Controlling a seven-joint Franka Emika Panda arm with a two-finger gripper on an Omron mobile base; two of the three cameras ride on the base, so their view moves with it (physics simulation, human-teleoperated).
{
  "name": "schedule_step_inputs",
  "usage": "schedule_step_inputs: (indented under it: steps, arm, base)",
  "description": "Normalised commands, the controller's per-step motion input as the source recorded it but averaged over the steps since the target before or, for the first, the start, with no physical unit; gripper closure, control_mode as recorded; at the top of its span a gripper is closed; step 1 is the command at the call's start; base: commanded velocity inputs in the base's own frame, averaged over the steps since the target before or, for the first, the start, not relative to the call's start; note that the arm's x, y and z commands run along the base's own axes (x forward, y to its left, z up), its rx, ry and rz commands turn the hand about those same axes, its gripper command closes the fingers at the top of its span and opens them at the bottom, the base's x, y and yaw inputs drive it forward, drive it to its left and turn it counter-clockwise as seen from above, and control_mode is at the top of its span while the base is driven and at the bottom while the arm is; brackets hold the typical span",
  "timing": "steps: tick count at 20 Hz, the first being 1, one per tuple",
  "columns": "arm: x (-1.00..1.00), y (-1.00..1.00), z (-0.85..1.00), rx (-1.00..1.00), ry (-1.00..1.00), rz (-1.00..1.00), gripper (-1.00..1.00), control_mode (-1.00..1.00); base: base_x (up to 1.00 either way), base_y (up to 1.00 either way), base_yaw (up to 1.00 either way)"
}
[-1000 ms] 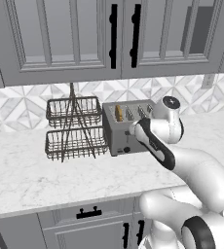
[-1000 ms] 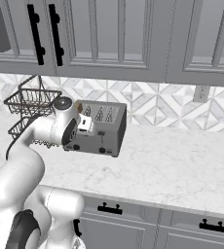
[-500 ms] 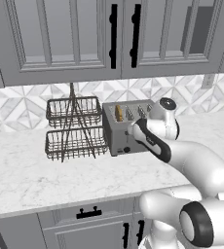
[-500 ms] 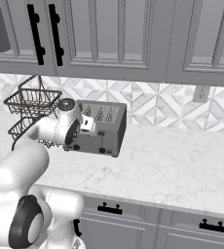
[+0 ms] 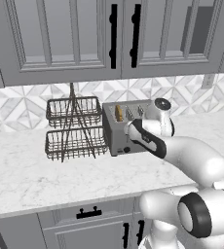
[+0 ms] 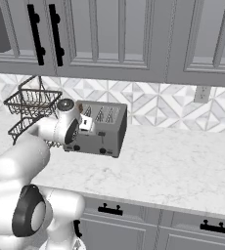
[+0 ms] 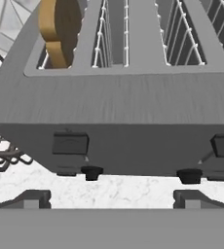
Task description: Start the toaster. Once the lever pops up, take the bread to the plate on the dining counter.
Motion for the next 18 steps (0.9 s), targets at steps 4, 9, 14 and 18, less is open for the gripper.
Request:
schedule_step_inputs:
  steps: [4,9,14,18]
  arm:
    - [0.14,0.13,-0.01,0.00,0.00,0.00,-1.00,-1.00]
    - [0.17,0.09,-0.01,0.00,0.00,0.00,-1.00,-1.00]
    - [0.25,0.00,-0.01,0.00,0.00,0.00,-1.00,-1.00]
    - [0.16,0.00,-0.10,0.00,0.00,0.00,-1.00,-1.00]
  base:
    - [0.00,0.00,0.00]
    - [0.00,0.00,0.00]
    - [0.00,0.00,0.00]
    - [0.00,0.00,0.00]
